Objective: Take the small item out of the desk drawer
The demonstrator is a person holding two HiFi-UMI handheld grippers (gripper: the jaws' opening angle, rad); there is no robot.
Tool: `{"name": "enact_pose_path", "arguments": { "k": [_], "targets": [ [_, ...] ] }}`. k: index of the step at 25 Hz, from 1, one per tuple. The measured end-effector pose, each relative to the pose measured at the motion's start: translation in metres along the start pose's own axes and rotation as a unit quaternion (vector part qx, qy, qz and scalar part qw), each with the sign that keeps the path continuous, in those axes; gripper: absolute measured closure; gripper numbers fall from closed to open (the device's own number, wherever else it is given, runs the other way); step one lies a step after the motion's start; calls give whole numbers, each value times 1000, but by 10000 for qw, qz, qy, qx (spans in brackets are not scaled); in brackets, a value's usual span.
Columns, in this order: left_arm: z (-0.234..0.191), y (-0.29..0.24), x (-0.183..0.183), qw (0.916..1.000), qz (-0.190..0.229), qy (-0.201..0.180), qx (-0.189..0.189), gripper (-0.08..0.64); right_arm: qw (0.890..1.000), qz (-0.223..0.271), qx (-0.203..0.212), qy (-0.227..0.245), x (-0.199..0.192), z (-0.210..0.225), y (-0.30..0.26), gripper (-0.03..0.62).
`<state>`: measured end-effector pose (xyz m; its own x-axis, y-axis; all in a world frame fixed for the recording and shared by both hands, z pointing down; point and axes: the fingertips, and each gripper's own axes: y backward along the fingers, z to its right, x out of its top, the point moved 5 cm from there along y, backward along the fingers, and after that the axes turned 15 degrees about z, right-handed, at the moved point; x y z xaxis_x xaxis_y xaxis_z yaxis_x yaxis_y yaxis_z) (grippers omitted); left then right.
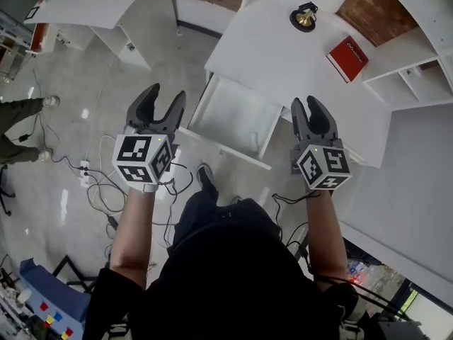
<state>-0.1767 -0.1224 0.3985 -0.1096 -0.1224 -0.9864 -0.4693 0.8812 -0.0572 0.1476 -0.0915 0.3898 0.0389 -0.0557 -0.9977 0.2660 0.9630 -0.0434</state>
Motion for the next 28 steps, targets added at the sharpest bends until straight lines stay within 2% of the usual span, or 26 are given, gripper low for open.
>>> {"name": "enact_pose_path", "arguments": {
  "k": [7,15,22,28],
  "targets": [
    [-4,-19,-49,9984,-529,173,-69,330,9966,-776,279,-37,-62,5,-27,446],
    [5,-26,-104,9925,-1176,252,200,330,9789,-1837,828,-329,-160,17,-50,446],
    [11,-20,-145,9858,-1581,390,414,330,9525,-2753,1176,-561,-240,25,-57,451],
    [11,-22,-165,9817,-1750,530,534,330,9127,-3802,1318,-714,-312,29,-50,454]
  ]
}}
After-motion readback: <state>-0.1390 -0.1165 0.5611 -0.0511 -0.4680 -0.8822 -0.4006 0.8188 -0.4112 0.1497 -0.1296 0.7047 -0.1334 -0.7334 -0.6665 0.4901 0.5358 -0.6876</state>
